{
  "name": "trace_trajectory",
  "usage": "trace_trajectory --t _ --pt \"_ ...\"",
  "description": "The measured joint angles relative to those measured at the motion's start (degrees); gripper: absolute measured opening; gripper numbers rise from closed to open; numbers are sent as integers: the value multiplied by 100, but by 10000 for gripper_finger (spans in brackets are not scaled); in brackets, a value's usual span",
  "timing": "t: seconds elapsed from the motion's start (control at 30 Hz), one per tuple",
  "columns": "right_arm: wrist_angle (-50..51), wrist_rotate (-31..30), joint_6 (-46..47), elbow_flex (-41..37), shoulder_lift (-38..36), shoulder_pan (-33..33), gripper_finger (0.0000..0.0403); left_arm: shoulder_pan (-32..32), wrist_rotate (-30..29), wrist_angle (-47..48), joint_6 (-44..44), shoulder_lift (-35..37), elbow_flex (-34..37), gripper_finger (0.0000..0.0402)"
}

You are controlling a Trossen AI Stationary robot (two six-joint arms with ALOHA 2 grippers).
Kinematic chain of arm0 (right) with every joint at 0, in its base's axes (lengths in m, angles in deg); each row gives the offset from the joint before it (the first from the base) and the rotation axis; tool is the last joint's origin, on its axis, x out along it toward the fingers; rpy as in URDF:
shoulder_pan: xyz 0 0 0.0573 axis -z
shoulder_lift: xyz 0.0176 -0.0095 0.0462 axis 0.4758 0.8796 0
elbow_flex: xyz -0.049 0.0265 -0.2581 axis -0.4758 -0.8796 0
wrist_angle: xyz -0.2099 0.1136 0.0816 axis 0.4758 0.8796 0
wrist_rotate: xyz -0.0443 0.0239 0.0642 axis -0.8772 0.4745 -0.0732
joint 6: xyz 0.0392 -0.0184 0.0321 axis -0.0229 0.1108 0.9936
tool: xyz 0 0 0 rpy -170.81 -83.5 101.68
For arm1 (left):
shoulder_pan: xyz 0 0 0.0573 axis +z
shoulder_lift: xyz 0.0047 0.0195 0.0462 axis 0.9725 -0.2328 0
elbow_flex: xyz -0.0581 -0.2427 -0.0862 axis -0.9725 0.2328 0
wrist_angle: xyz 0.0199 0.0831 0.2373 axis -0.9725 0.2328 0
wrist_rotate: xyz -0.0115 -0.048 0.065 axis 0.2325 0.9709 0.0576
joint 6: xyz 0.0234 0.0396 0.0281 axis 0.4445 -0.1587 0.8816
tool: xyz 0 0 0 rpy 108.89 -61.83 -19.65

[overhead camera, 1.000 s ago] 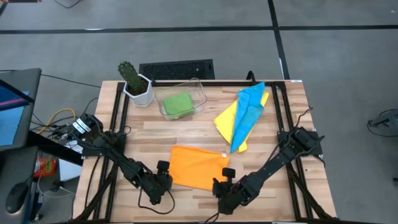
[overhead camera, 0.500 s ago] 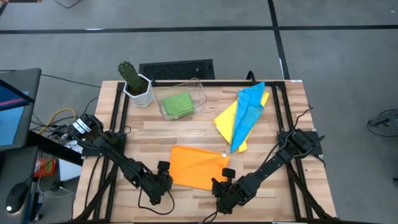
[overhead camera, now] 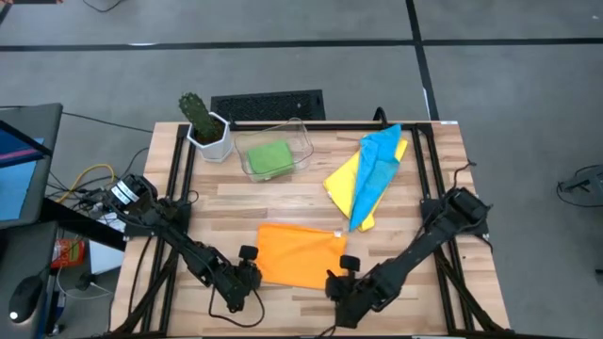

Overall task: Fold microfiber towels
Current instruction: Fold the orange microfiber cloth

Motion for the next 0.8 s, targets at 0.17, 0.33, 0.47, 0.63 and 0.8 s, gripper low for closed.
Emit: trace_trajectory --t 0.17,0.33,0.47,0.63,0.8 --pt "43 14 -39 0 -98 -72 57 4 -8 -36 3 -4 9 91" --pt "52 153 -190 -5 191 -86 98 7 -26 -103 -1 -11 20 89" --pt "207 131 -191 -9 340 7 138 7 -42 -114 -6 -11 23 89" --pt "218 86 -290 -7 387 101 172 7 -49 -118 -6 -13 24 89" --pt "217 98 -481 -7 387 86 182 7 -66 -118 -6 -13 24 89"
